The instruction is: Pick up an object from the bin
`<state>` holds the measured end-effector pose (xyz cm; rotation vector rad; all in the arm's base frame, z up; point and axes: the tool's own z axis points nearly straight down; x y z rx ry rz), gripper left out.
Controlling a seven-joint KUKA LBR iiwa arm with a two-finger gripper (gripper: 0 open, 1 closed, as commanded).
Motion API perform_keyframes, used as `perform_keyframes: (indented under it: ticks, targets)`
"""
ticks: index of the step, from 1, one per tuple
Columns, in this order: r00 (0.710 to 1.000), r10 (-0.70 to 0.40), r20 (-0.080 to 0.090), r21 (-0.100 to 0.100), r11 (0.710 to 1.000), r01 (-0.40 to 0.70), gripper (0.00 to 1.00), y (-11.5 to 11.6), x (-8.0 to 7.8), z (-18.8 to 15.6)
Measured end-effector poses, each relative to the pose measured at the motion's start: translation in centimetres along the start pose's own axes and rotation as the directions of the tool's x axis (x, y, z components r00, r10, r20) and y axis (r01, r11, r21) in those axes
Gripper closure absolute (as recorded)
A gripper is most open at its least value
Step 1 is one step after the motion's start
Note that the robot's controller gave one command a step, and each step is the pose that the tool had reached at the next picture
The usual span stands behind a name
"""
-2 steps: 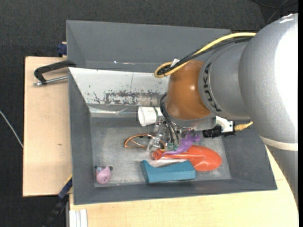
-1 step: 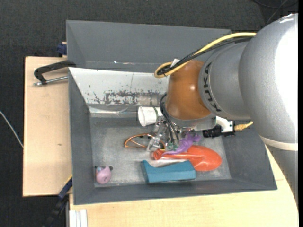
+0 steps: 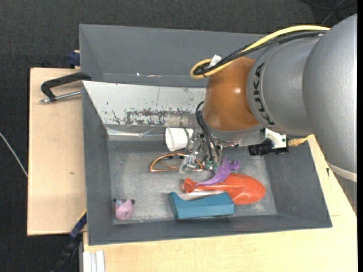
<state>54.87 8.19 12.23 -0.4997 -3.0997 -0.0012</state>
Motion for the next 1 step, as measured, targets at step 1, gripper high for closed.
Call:
perform_keyframes:
  ticks: [1]
  targets:
    - [1.0,-0.001,0.001,0.0,1.0,0.001,1.0,0.55,1.26,-5.95]
